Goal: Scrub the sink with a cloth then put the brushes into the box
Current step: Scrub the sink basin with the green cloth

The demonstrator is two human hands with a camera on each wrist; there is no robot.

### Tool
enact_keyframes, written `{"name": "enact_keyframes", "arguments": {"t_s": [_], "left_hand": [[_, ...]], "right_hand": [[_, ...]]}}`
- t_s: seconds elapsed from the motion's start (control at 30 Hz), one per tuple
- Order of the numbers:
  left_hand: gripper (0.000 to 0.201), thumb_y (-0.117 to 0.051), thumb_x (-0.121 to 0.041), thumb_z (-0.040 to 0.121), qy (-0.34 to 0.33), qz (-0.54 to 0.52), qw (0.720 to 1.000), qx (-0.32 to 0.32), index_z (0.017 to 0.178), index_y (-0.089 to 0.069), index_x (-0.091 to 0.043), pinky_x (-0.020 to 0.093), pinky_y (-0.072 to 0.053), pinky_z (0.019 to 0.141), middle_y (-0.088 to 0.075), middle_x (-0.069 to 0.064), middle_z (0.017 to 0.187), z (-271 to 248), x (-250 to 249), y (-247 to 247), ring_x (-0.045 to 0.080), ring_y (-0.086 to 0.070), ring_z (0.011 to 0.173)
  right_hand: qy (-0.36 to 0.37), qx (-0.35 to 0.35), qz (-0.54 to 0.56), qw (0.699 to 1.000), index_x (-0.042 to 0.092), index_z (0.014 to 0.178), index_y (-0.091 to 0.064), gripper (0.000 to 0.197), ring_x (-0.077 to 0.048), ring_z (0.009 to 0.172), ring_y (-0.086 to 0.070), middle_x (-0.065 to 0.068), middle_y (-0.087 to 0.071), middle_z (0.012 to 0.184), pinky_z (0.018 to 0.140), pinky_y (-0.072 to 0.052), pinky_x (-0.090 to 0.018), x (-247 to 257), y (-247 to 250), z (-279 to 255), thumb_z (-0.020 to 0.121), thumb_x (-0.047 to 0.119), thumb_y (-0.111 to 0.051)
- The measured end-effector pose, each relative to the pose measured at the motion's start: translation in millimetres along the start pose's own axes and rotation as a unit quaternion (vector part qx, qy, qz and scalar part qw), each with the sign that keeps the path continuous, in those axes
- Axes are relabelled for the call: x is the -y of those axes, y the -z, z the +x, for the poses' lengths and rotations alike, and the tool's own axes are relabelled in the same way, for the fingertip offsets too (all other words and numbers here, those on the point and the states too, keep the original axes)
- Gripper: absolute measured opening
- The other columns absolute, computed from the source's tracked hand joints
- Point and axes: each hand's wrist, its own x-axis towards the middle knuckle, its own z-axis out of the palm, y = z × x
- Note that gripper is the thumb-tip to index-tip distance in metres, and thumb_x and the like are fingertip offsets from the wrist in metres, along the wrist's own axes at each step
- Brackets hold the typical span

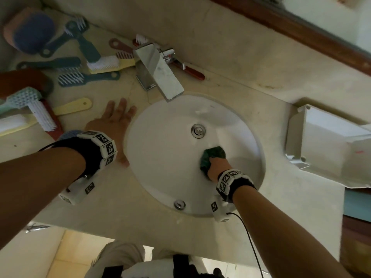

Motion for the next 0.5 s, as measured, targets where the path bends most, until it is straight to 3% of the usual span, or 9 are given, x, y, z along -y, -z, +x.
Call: {"name": "enact_keyframes", "arguments": {"t_s": [0.13, 0.2, 0.27, 0.37, 0.5], "left_hand": [[0.168, -0.088, -0.063, 0.032, 0.001, -0.002, 1.0, 0.001, 0.14, 0.037, -0.034, 0.059, -0.02, 0.114, 0.045, -0.005, 0.147, 2, 1, -1, 0.025, 0.027, 0.143], [0.168, -0.088, -0.064, 0.032, 0.002, -0.003, 1.0, 0.002, 0.14, 0.037, -0.034, 0.059, -0.02, 0.114, 0.045, -0.006, 0.146, 2, 0, -1, 0.024, 0.027, 0.143], [0.168, -0.088, -0.063, 0.032, 0.001, -0.002, 1.0, -0.001, 0.14, 0.037, -0.035, 0.059, -0.021, 0.114, 0.046, -0.006, 0.146, 3, 0, -1, 0.024, 0.027, 0.142], [0.166, -0.089, -0.061, 0.035, 0.003, -0.002, 1.0, 0.002, 0.141, 0.036, -0.034, 0.058, -0.022, 0.112, 0.046, -0.006, 0.146, 2, -2, 0, 0.024, 0.027, 0.142], [0.166, -0.089, -0.06, 0.035, 0.008, 0.004, 1.0, 0.01, 0.141, 0.035, -0.033, 0.058, -0.022, 0.112, 0.046, -0.006, 0.146, 3, -3, 0, 0.024, 0.027, 0.143]], "right_hand": [[-0.038, -0.001, -0.02, 0.999, 0.01, 0.151, -0.026, 0.064, -0.042, 0.134, -0.037, -0.024, -0.028, 0.152, 0.111, -0.035, -0.049, 19, -21, 19, 0.094, 0.024, -0.053], [-0.065, 0.002, -0.035, 0.997, 0.012, 0.156, -0.007, 0.072, -0.045, 0.141, -0.023, -0.024, -0.006, 0.159, 0.116, -0.025, -0.049, 31, -20, 29, 0.098, 0.027, -0.048], [-0.073, -0.014, -0.044, 0.996, 0.01, 0.156, 0.001, 0.072, -0.044, 0.145, -0.016, -0.023, 0.002, 0.16, 0.117, -0.021, -0.048, 41, -14, 42, 0.101, 0.026, -0.043], [-0.052, -0.042, -0.034, 0.997, 0.003, 0.154, 0.0, 0.064, -0.039, 0.148, -0.008, -0.022, 0.003, 0.161, 0.119, -0.019, -0.048, 57, 1, 61, 0.104, 0.021, -0.035], [-0.047, -0.09, 0.043, 0.994, -0.003, 0.148, -0.026, 0.056, -0.042, 0.142, -0.026, -0.027, -0.013, 0.158, 0.116, -0.027, -0.046, 75, 9, 76, 0.102, 0.024, -0.04]]}}
